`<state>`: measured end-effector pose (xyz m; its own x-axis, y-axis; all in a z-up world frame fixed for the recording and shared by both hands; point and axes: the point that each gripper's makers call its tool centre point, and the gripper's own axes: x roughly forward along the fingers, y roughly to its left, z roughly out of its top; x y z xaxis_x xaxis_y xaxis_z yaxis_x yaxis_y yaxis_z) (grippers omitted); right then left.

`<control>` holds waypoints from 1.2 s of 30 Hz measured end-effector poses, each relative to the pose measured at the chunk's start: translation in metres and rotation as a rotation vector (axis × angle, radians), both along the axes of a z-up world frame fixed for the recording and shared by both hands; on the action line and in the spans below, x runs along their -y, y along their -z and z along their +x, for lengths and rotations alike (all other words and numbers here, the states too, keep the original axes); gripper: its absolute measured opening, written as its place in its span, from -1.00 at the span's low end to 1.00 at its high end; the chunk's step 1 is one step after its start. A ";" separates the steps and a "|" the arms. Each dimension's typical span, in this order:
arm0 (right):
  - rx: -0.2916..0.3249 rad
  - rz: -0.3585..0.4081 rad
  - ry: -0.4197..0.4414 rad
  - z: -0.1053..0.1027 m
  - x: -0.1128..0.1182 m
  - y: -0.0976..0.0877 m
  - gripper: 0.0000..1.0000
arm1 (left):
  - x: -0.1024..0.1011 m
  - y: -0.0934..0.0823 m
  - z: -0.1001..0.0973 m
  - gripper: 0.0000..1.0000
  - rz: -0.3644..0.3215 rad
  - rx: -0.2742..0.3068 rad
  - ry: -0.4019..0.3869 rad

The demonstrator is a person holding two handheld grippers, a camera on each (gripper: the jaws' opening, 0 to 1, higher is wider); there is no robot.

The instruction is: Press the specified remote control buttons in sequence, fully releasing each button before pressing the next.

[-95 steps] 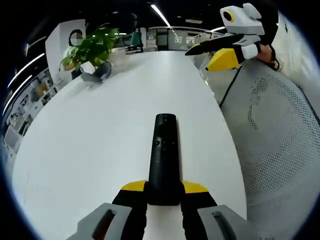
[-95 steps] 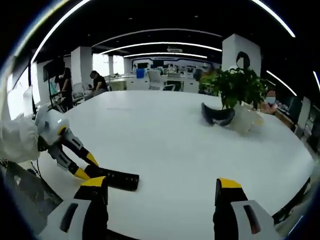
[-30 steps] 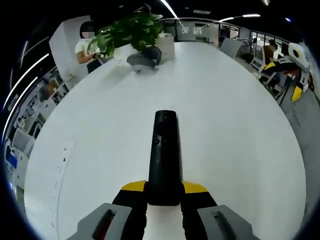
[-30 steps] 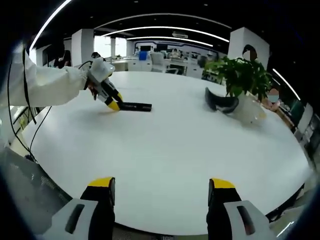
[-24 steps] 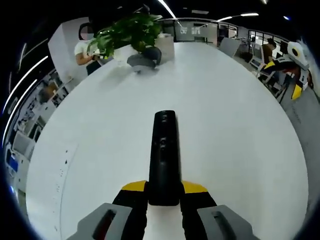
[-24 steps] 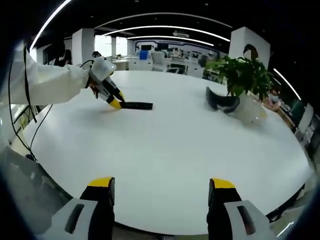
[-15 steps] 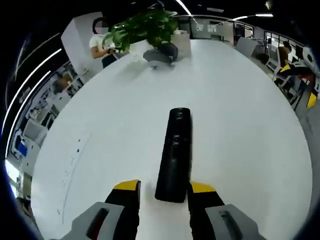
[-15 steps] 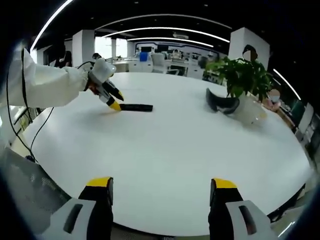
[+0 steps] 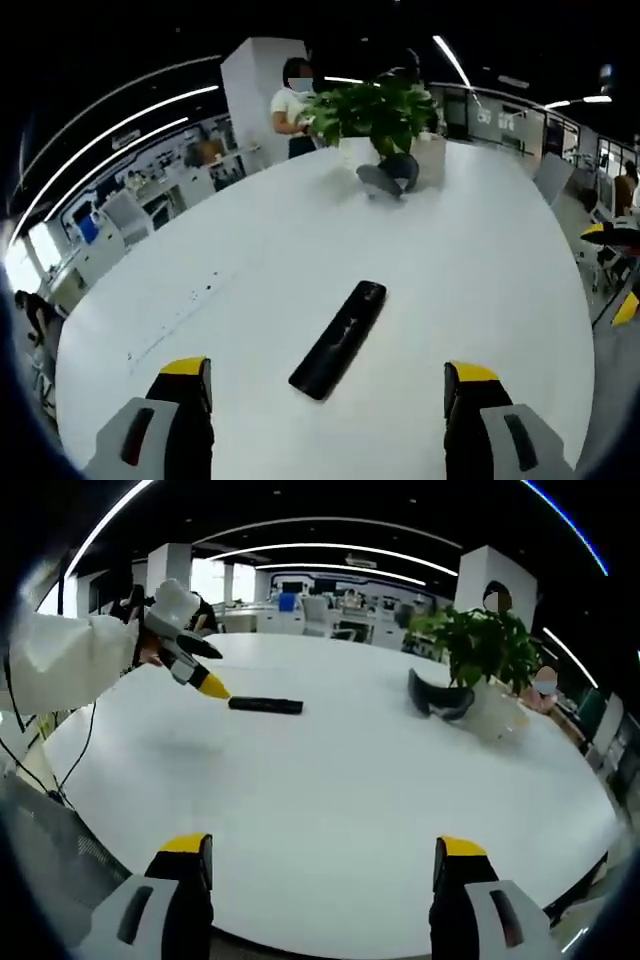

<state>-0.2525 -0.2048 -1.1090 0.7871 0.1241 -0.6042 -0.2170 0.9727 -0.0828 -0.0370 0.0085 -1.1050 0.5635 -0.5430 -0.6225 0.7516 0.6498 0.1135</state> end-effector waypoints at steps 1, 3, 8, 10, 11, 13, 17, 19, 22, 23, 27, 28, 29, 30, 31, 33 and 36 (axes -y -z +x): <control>0.005 0.000 0.001 0.000 0.000 -0.001 0.84 | -0.003 0.000 -0.004 1.00 -0.004 0.004 -0.010; 0.019 -0.009 -0.006 0.002 -0.001 -0.002 0.87 | -0.006 -0.004 -0.022 1.00 -0.021 -0.006 -0.035; 0.022 -0.014 0.000 0.003 -0.001 -0.001 0.97 | -0.012 -0.024 -0.054 1.00 -0.128 0.035 -0.146; 0.012 -0.028 -0.006 0.003 -0.002 0.001 0.98 | -0.018 -0.028 -0.067 1.00 -0.108 0.083 -0.154; 0.006 -0.038 -0.016 0.002 -0.004 0.003 0.98 | -0.021 -0.029 -0.072 1.00 -0.093 0.109 -0.160; 0.004 -0.049 -0.025 0.002 -0.005 0.004 0.98 | -0.026 -0.027 -0.085 1.00 -0.089 0.105 -0.169; -0.001 -0.053 -0.028 0.001 -0.005 0.005 0.98 | -0.043 -0.028 -0.107 1.00 -0.080 0.116 -0.224; 0.003 -0.057 -0.027 0.001 -0.004 0.004 0.98 | -0.050 -0.034 -0.114 1.00 -0.092 0.154 -0.245; 0.006 -0.059 -0.024 0.000 -0.004 0.003 0.98 | -0.063 -0.038 -0.127 1.00 -0.095 0.170 -0.287; 0.003 -0.062 -0.023 0.000 -0.003 0.003 0.98 | -0.064 -0.040 -0.134 1.00 -0.107 0.169 -0.293; 0.015 -0.067 -0.020 0.001 -0.002 0.001 0.98 | -0.072 -0.045 -0.153 1.00 -0.105 0.228 -0.330; 0.017 -0.067 -0.019 0.001 -0.002 0.001 0.98 | -0.072 -0.045 -0.157 1.00 -0.104 0.230 -0.331; 0.018 -0.071 -0.016 0.001 -0.001 0.000 0.98 | -0.072 -0.045 -0.161 1.00 -0.100 0.236 -0.330; 0.019 -0.072 -0.015 0.001 -0.001 0.001 0.98 | -0.072 -0.046 -0.166 1.00 -0.094 0.257 -0.328; 0.017 -0.074 -0.014 0.001 0.000 0.001 0.98 | -0.072 -0.046 -0.170 1.00 -0.089 0.263 -0.326; 0.021 -0.078 -0.012 0.001 0.000 0.000 0.98 | -0.073 -0.045 -0.177 1.00 -0.094 0.276 -0.340; 0.021 -0.088 -0.010 0.002 0.002 0.001 0.98 | -0.074 -0.039 -0.184 1.00 -0.107 0.266 -0.360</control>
<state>-0.2507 -0.2063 -1.1099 0.7988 0.0786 -0.5964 -0.2235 0.9592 -0.1729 -0.2211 0.0827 -1.0660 0.8608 -0.3362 -0.3820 0.4292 0.8830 0.1901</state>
